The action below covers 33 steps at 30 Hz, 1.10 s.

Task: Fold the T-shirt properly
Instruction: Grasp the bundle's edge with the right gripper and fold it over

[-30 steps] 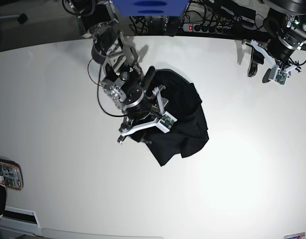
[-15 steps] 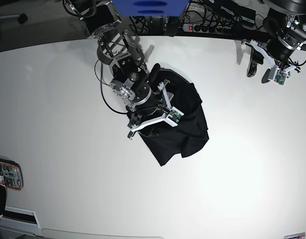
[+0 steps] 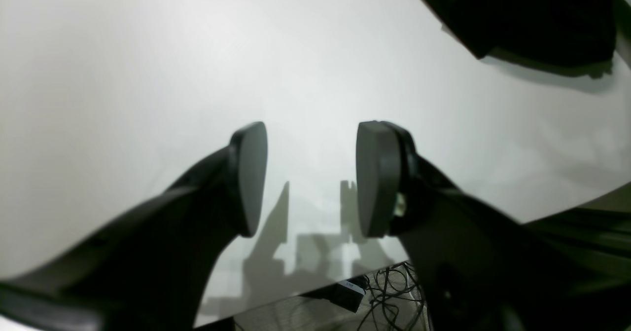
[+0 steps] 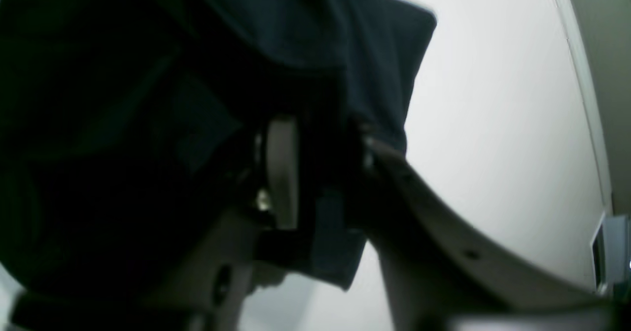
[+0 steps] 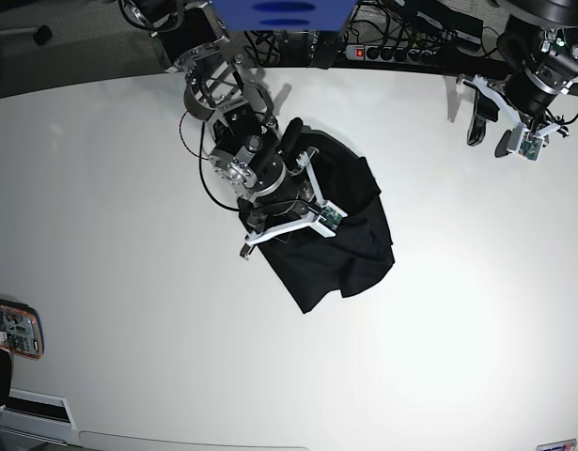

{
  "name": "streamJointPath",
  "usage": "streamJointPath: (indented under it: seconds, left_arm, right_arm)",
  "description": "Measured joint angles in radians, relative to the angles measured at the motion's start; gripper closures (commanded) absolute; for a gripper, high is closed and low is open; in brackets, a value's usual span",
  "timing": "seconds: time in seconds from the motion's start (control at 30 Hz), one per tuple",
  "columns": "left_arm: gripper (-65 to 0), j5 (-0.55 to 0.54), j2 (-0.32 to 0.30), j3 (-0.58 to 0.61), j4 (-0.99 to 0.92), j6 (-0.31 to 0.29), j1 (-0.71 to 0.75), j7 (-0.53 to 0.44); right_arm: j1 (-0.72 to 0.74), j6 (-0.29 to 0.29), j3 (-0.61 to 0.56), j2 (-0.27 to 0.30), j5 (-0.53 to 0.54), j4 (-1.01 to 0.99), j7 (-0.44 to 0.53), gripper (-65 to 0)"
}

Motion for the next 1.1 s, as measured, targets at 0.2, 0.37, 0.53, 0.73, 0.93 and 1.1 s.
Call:
streamJointPath:
  seconds: [0.2, 0.37, 0.53, 0.73, 0.93, 1.1]
  left_arm:
    - [-28.2, 0.000, 0.000, 0.000, 0.000, 0.000, 0.000, 0.000]
    - [-28.2, 0.000, 0.000, 0.000, 0.000, 0.000, 0.000, 0.000]
    - [-28.2, 0.000, 0.000, 0.000, 0.000, 0.000, 0.000, 0.000]
    - [-28.2, 0.000, 0.000, 0.000, 0.000, 0.000, 0.000, 0.000]
    - [-28.2, 0.000, 0.001, 0.000, 0.000, 0.000, 0.000, 0.000]
    - [-28.2, 0.000, 0.005, 0.050, 0.000, -0.001, 0.000, 0.000]
  right_arm:
    - [0.005, 0.000, -0.003, 0.000, 0.000, 0.055, 0.000, -6.1]
    - [0.002, -0.001, -0.010, 0.000, -0.002, 0.054, -0.004, -3.9]
    - [0.001, 0.000, -0.129, -0.010, 0.003, 0.054, -0.008, 0.0]
    - [0.019, -0.009, -0.195, -0.098, -0.002, 0.051, 0.005, 0.0]
    - [0.079, -0.011, -0.349, -0.092, 0.000, -0.072, -0.042, 0.0]
    - [0.172, -0.199, -0.512, -0.089, 0.018, -0.210, -0.043, 0.0]
